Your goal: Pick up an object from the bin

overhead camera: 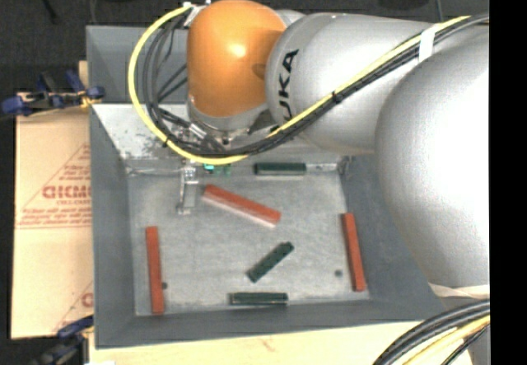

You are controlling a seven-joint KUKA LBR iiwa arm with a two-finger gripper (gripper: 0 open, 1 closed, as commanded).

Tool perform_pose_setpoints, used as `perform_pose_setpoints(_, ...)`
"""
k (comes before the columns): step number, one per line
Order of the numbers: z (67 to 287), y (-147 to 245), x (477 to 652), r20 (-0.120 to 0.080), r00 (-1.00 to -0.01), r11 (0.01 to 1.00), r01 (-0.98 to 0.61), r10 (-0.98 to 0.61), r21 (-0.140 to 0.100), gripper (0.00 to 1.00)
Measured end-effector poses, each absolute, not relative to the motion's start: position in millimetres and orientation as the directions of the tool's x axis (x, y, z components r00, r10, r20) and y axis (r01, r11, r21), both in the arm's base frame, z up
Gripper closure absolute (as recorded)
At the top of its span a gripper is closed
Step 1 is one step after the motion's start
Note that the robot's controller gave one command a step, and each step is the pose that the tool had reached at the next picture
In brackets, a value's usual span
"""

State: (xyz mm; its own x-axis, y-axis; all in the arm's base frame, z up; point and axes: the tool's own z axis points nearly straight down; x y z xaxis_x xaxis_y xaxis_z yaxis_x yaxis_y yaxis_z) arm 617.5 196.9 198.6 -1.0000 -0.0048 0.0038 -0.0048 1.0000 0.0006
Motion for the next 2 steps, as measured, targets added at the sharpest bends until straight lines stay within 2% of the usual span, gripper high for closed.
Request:
perform_pose_setpoints(1,142,143,607.1,0.002,-0.996,0.996,0.094,0.094,-0.002,0.0)
perform_pose_setpoints(2,70,81,608.4,0.003,-0.99,0.99,0.141,0.141,-0.004,0.0)
